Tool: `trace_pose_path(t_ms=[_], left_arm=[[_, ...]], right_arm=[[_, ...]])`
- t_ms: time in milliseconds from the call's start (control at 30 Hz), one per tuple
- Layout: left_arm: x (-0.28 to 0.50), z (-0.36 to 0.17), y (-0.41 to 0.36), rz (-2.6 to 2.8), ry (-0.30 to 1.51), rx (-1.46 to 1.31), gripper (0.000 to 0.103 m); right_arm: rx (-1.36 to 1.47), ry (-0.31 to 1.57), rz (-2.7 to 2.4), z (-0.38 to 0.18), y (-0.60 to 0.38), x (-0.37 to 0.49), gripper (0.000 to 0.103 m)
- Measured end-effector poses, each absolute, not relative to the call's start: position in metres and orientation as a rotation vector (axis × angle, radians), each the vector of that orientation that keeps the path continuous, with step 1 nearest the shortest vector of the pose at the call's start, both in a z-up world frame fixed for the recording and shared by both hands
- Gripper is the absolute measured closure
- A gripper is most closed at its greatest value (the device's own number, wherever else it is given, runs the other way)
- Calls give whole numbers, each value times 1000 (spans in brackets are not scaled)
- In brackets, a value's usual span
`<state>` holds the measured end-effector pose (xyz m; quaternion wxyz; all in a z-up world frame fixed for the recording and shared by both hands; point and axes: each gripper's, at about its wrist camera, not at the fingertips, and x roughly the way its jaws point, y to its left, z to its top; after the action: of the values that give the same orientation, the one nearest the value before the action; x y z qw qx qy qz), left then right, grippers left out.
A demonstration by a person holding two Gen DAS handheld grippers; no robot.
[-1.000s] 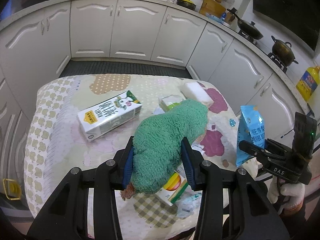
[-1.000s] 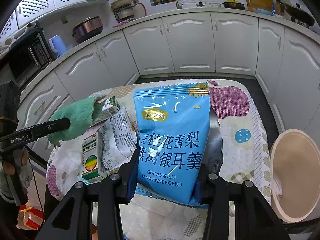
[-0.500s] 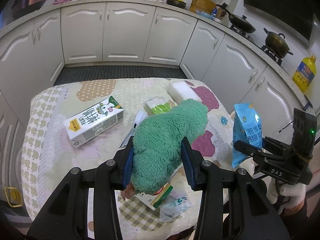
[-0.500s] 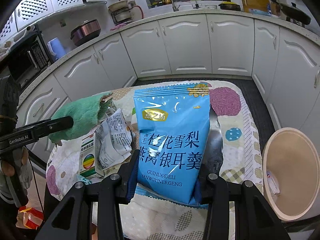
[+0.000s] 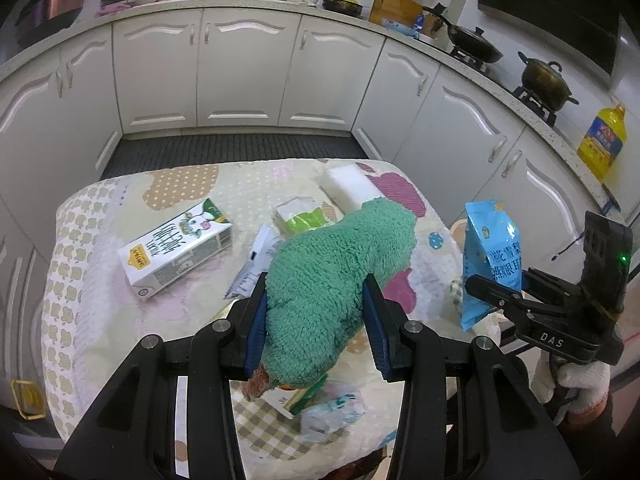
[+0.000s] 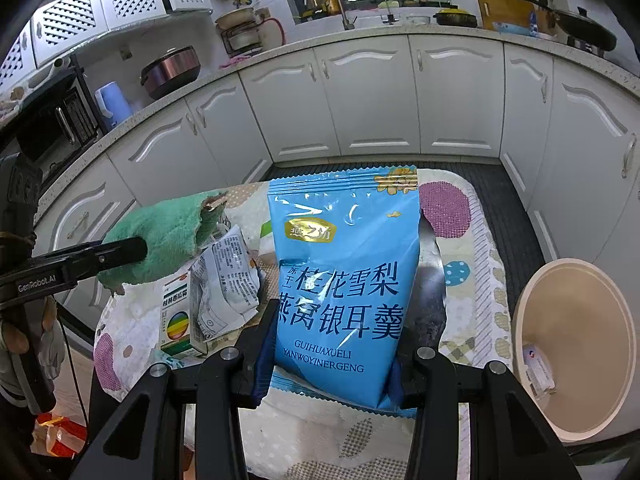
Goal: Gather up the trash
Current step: 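Carry the blue packet and green cloth over the beige bin and open both tools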
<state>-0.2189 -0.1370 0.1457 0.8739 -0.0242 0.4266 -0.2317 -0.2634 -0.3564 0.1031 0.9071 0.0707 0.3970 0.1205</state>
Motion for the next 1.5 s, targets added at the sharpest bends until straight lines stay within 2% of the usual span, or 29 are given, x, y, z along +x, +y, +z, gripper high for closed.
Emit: trace_pose_path(t_ms=[433,800,1500], left_arm=[[-227,156,-221,-634,886,4,62],[-212,139,-312,-735,953,19,62],[-177,83,-474,-850,1109,29,61]], right_arm=[[148,796,155,107,-395,-282,60],[149,799,-47,103,-472,-305,60],[293,908,-274,43,-602,-299,58]])
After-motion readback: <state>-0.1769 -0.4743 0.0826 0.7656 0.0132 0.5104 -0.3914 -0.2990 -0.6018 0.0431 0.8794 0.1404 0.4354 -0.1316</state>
